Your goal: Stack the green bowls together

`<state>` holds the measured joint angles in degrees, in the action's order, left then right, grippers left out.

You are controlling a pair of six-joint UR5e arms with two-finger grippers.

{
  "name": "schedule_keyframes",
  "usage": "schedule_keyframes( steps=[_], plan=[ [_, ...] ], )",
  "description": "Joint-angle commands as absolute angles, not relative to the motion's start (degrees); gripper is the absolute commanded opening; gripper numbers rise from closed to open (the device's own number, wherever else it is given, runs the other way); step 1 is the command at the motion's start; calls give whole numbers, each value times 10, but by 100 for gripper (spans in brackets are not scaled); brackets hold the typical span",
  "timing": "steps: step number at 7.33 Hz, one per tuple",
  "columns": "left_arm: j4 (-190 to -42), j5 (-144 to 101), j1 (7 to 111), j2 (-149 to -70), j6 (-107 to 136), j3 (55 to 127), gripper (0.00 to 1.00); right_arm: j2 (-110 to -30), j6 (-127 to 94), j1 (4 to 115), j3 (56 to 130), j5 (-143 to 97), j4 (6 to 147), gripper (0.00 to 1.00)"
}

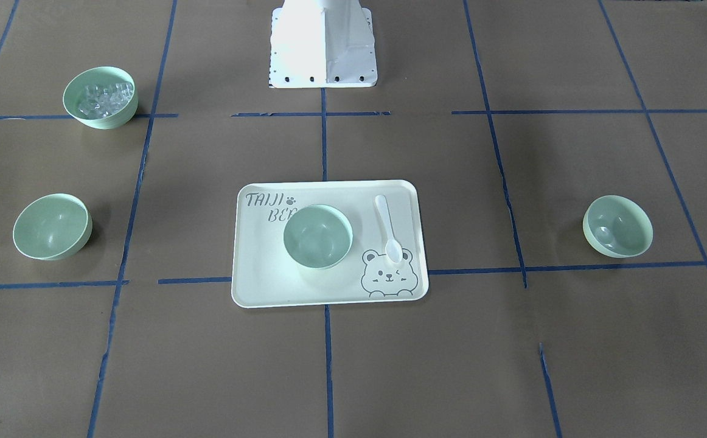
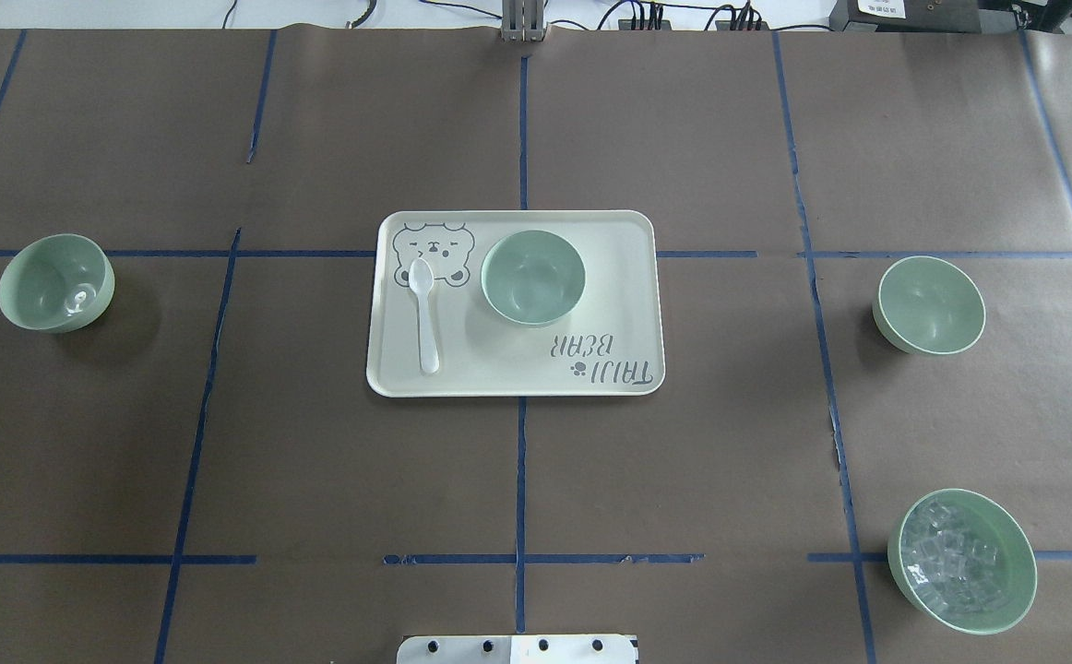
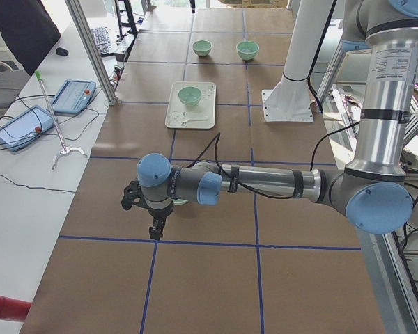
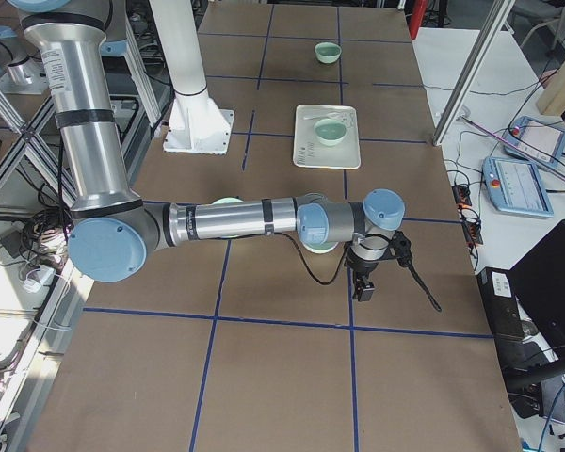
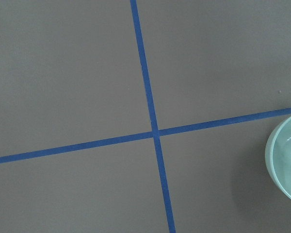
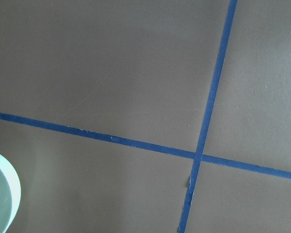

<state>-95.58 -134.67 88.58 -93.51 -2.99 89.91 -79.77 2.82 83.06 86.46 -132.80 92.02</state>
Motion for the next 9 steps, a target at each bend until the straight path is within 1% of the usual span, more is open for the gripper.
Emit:
schedule_keyframes(
  steps=[1, 4, 6, 9],
  plan=[
    [-955, -1347, 886, -933, -30, 916, 100, -799, 26, 831, 864, -1328, 920, 100],
    [-961, -1348, 885, -934, -25, 916, 100, -800, 24, 830, 864, -1332, 920, 100],
    [-1025, -1348, 883, -927, -28, 923, 100, -800, 23, 829, 865, -1332, 920, 100],
    [-1037, -1349, 853, -925, -22, 923, 100, -802, 22, 815, 870, -1346, 920, 100]
  ],
)
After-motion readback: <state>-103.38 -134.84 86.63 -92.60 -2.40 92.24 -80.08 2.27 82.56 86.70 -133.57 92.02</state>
